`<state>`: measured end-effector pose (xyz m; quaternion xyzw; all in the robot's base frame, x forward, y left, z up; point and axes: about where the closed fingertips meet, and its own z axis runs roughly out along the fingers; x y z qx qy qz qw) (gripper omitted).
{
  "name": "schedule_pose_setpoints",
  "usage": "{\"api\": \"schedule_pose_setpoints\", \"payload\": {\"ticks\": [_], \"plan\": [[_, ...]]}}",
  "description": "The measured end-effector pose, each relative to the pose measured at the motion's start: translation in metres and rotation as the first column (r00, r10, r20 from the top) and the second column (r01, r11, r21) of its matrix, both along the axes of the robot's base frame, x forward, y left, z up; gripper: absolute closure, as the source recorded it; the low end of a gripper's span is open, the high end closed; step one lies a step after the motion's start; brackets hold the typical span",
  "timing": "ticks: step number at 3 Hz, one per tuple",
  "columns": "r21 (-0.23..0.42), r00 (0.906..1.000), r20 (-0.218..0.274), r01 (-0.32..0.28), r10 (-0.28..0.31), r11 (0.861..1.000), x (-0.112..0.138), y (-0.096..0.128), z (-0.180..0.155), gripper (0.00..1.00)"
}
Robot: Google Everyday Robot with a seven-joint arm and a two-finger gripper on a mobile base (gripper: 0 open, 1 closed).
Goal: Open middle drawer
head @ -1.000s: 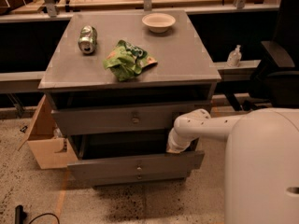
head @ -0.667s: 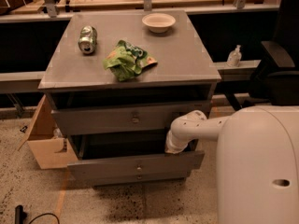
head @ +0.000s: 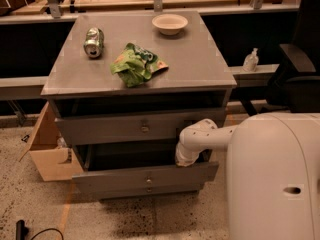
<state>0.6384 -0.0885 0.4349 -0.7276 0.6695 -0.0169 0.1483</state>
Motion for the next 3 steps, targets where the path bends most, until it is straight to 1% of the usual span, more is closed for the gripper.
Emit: {"api": "schedule_pose_setpoints", "payload": {"ticks": [1, 2, 3], "plan": [[0.0, 1.0, 0.0, 0.0, 0.0, 1.0, 0.0, 0.0, 0.0001, 1.0], [0.008, 0.9994, -0.023, -0.027, 0.027, 1.0, -0.0039, 0.0036, -0.0014, 1.0], [0.008, 0.9994, -0.023, -0.027, 0.027, 1.0, -0.004, 0.0036, 0.0005, 1.0]]}}
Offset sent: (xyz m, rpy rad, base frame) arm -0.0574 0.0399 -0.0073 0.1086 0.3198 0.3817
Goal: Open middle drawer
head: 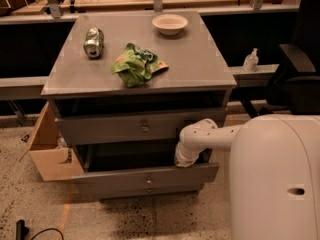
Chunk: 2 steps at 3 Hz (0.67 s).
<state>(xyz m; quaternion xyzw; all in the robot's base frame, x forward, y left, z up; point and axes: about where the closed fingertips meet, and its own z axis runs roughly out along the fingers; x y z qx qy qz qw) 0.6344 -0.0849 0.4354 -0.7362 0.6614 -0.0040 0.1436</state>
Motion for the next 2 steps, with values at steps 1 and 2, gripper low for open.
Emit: {"api": "schedule_pose_setpoints", "payload": {"ticks": [1, 2], "plan": [[0.0, 1.0, 0.0, 0.0, 0.0, 1.0, 0.0, 0.0, 0.0, 1.0], [0.036, 0.9974, -0.071, -0.01, 0.013, 0.999, -0.014, 0.01, 0.001, 1.0]]}}
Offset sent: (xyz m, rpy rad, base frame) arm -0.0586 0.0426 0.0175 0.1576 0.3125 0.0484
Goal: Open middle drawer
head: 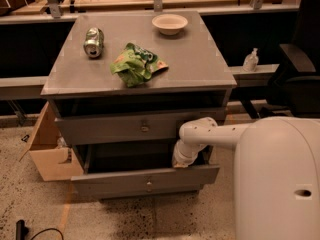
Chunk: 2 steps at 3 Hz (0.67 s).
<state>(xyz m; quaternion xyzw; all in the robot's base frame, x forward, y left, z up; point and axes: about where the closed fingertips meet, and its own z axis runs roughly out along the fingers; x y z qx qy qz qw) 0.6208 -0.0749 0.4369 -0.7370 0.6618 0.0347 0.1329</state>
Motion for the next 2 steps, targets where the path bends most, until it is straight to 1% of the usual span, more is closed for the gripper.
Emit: {"api": "schedule_pose_setpoints", "payload": {"ticks": [1, 2], "plan": [[0.004, 1.0, -0.008, -0.001, 0.001, 1.0, -0.001, 0.001, 0.0, 1.0], [0.015, 0.9994, -0.035, 0.009, -0.008, 1.0, -0.002, 0.012, -0.001, 1.0]]}}
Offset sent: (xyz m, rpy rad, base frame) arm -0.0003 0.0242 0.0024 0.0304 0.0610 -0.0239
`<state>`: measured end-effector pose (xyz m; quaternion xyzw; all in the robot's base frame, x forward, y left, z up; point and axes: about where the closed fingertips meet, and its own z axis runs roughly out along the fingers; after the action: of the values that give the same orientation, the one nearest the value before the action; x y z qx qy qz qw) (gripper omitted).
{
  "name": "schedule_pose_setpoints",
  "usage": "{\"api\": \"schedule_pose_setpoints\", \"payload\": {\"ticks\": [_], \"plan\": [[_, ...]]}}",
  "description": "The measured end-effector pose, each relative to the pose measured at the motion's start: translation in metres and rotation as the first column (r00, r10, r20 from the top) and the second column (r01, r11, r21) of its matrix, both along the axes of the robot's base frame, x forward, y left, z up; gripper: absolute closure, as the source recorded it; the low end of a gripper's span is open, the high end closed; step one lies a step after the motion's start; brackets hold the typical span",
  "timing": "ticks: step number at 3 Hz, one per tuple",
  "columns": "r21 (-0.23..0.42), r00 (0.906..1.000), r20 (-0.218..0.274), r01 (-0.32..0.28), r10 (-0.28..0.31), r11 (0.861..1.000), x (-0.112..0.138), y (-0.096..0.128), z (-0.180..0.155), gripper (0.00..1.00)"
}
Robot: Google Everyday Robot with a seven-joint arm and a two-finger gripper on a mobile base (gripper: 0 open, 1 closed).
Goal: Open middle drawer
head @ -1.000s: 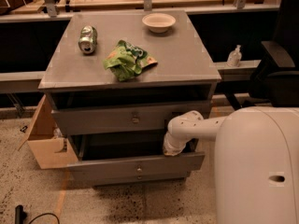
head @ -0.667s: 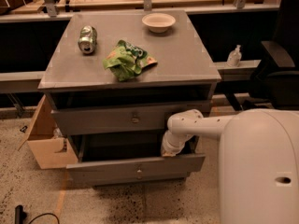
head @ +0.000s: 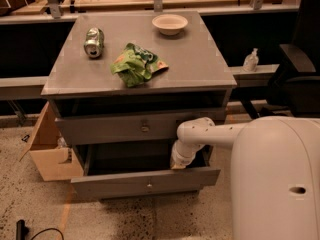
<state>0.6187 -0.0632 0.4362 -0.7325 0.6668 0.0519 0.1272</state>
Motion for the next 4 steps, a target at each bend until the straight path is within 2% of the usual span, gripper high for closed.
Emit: {"api": "schedule_pose_setpoints", "payload": {"ticks": [2, 4], "plan": [[-0.008, 0.9999, 0.0, 0.015, -0.015, 1.0, 0.002, 0.003, 0.0, 1.0], [-0.018, 0.9983, -0.001, 0.059, -0.059, 0.998, 0.007, 0.004, -0.022, 1.0]]}}
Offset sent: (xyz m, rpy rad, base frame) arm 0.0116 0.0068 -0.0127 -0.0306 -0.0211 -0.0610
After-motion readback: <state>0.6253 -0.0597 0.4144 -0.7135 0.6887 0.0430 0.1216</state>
